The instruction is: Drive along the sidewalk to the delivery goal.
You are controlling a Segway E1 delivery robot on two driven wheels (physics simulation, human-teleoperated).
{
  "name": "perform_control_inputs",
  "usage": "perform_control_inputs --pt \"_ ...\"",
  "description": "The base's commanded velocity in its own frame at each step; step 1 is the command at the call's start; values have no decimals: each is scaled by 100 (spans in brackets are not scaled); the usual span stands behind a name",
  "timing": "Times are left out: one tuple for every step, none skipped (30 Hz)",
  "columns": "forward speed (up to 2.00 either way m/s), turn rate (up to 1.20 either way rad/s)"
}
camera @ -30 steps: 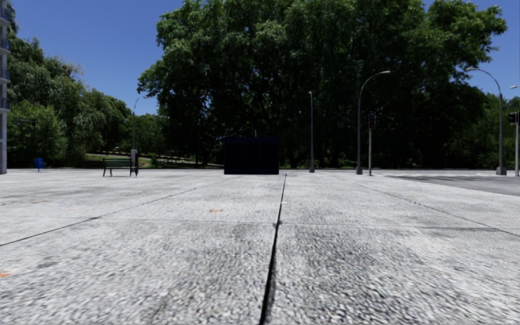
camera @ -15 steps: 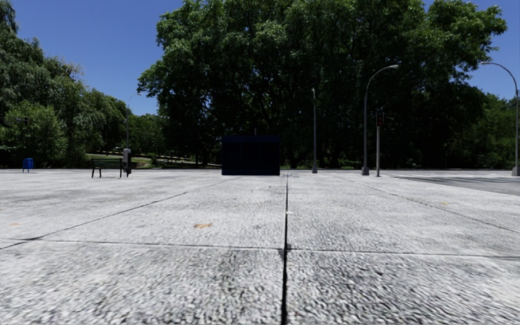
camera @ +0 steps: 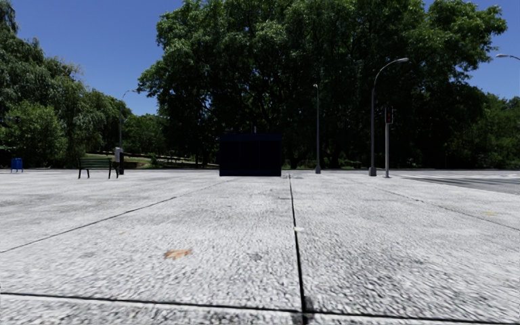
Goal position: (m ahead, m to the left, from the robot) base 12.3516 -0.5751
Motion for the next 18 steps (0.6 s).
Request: perform_control_inputs --pt "200 0" --pt "200 0" --pt "200 0" --pt "200 0" --pt "200 0" --pt "200 0" --pt "200 0" --pt "200 0" --pt "200 0" --pt "200 0" --pt "200 0" --pt "200 0" --pt "200 0" --pt "200 0" --pt "200 0" --pt "200 0" --pt "200 0" --pt "200 0"
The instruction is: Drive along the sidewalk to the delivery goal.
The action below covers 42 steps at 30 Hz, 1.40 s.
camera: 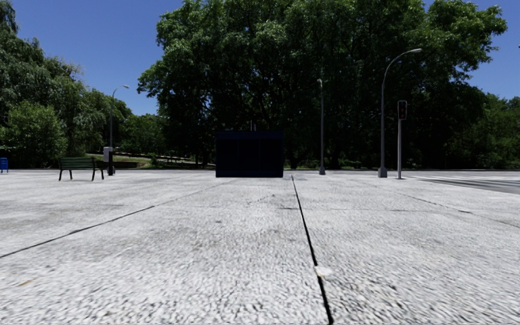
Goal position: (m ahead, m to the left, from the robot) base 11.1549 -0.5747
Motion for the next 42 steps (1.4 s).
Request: perform_control_inputs --pt "200 0" --pt "200 0" --pt "200 0" --pt "200 0" --pt "200 0" --pt "200 0" --pt "200 0" --pt "200 0" --pt "200 0" --pt "200 0" --pt "200 0" --pt "200 0" --pt "200 0" --pt "200 0" --pt "200 0" --pt "200 0" --pt "200 0" --pt "200 0" --pt "200 0" --pt "200 0" --pt "200 0" --pt "200 0" --pt "200 0" --pt "200 0" --pt "200 0" --pt "200 0" --pt "200 0" --pt "200 0" --pt "200 0" --pt "200 0" --pt "200 0" --pt "200 0" --pt "200 0" --pt "200 0" --pt "200 0" --pt "200 0" --pt "200 0" --pt "200 0" --pt "200 0" --pt "200 0" --pt "200 0" --pt "200 0"
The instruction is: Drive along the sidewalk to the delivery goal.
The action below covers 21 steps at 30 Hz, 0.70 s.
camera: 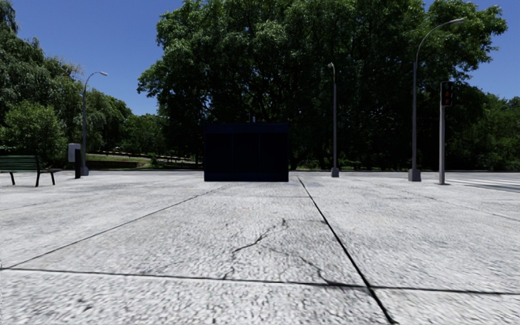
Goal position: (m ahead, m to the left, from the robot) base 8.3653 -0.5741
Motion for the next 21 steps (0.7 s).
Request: perform_control_inputs --pt "200 0" --pt "200 0" --pt "200 0" --pt "200 0" --pt "200 0" --pt "200 0" --pt "200 0" --pt "200 0" --pt "200 0" --pt "200 0" --pt "200 0" --pt "200 0" --pt "200 0" --pt "200 0" --pt "200 0" --pt "200 0" --pt "200 0" --pt "200 0" --pt "200 0" --pt "200 0" --pt "200 0"
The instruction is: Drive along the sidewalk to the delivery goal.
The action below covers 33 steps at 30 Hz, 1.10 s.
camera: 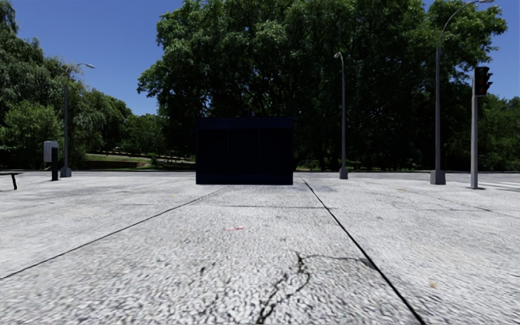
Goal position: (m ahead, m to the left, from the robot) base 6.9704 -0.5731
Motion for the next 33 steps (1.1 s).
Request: perform_control_inputs --pt "200 0" --pt "200 0" --pt "200 0" --pt "200 0" --pt "200 0" --pt "200 0" --pt "200 0" --pt "200 0" --pt "200 0" --pt "200 0" --pt "200 0" --pt "200 0" --pt "200 0" --pt "200 0" --pt "200 0" --pt "200 0" --pt "200 0" --pt "200 0" --pt "200 0" --pt "200 0" --pt "200 0" --pt "200 0" --pt "200 0" --pt "200 0" --pt "200 0" --pt "200 0" --pt "200 0" --pt "200 0" --pt "200 0" --pt "200 0" --pt "200 0" --pt "200 0" --pt "200 0"
